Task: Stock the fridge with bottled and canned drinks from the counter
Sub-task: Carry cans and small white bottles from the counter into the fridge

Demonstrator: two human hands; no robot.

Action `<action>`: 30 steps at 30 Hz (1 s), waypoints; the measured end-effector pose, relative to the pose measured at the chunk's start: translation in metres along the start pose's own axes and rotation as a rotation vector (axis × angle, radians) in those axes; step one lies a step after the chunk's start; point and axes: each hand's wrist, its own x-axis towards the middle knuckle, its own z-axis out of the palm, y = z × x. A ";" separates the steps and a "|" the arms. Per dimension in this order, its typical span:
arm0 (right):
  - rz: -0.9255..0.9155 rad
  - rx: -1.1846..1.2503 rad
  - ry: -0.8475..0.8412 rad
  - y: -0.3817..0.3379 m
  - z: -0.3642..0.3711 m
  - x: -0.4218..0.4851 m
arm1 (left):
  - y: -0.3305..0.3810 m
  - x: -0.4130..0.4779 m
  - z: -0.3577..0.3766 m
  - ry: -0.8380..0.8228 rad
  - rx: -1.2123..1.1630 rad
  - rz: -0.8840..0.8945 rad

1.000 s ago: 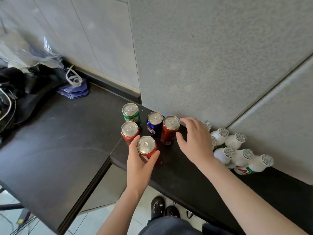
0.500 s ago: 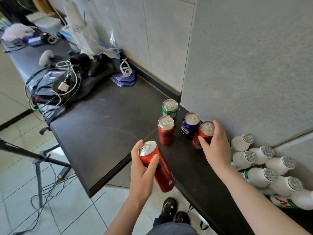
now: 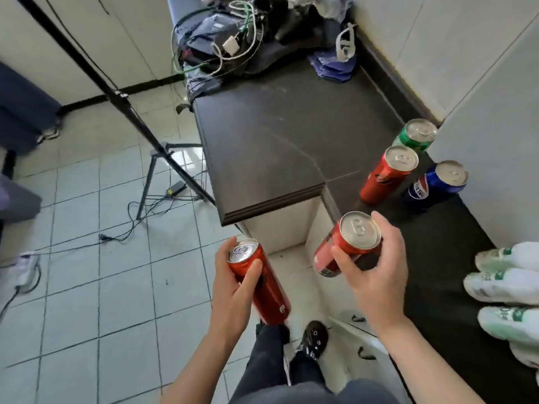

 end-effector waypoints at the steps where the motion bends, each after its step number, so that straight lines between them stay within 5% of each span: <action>1: 0.006 0.021 -0.057 -0.006 0.013 -0.005 | -0.003 -0.007 -0.013 0.030 -0.002 -0.006; 12: -0.120 0.047 -0.446 -0.106 0.172 -0.073 | -0.072 -0.040 -0.206 0.411 -0.062 -0.070; 21: -0.240 0.145 -0.672 -0.251 0.366 -0.177 | -0.107 -0.072 -0.444 0.588 -0.079 -0.064; 30: -0.454 0.234 -1.035 -0.391 0.513 -0.282 | -0.146 -0.158 -0.620 1.069 -0.283 -0.075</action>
